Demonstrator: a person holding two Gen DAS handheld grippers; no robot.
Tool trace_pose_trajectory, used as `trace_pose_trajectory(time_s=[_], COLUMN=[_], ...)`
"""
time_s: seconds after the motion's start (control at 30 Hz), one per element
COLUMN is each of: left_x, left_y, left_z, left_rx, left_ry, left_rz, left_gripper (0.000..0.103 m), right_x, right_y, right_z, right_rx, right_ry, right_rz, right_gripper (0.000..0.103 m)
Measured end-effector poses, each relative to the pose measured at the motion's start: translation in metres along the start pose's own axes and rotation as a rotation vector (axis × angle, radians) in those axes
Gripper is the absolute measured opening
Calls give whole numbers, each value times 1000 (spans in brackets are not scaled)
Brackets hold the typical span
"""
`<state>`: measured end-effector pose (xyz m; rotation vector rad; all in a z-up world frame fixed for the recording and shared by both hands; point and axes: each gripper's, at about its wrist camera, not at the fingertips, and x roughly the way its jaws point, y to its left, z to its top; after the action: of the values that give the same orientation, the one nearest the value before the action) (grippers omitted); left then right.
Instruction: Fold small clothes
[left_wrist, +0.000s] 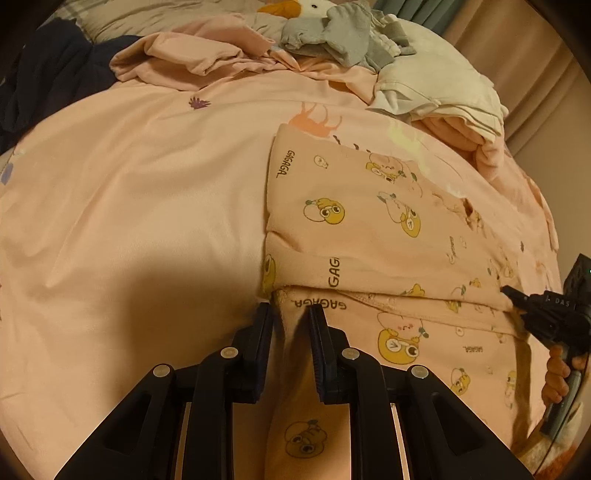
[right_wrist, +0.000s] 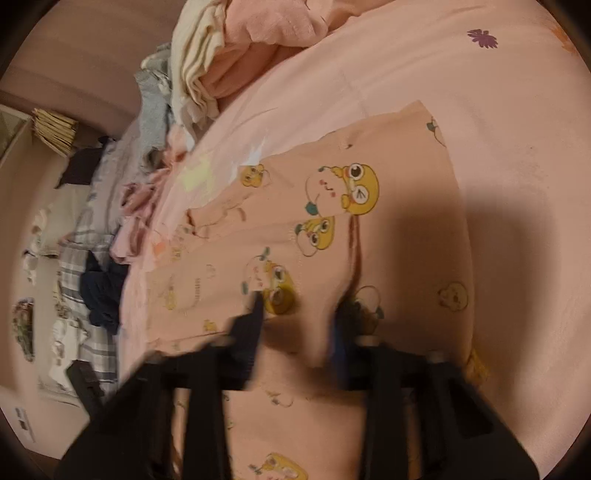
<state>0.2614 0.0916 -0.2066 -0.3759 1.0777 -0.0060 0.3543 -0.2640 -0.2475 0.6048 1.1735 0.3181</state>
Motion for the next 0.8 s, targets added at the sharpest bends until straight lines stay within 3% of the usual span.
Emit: trace_pose_trajectory(time_s=[0.1, 0.23, 0.37, 0.47, 0.53, 0.6, 0.67, 0.8], left_x=[-2, -1, 9, 4, -11, -37, -56, -48], left_y=[-1, -1, -9, -15, -16, -17, -20, -37], left_z=[2, 4, 4, 2, 0, 0, 5, 26], left_rx=[17, 22, 55, 103, 141, 165, 163, 154], left_ry=[16, 4, -19, -18, -29, -89, -138, -139], left_rz=[6, 34, 86, 131, 121, 115, 84, 6], left_gripper=[17, 17, 17, 17, 17, 17, 17, 17], right_x=[-13, -36, -20, -21, -26, -36, -48, -61], right_y=[-8, -13, -15, -24, -25, -18, -6, 27], right_z=[2, 9, 10, 8, 11, 11, 9, 6], right_rx=[10, -8, -24, 4, 10, -13, -70, -161], right_ry=[-63, -129, -52, -67, -45, -58, -82, -143], right_rz=[27, -1, -114, -89, -102, -158, -205, -104], right_gripper=[4, 4, 6, 5, 7, 13, 12, 12])
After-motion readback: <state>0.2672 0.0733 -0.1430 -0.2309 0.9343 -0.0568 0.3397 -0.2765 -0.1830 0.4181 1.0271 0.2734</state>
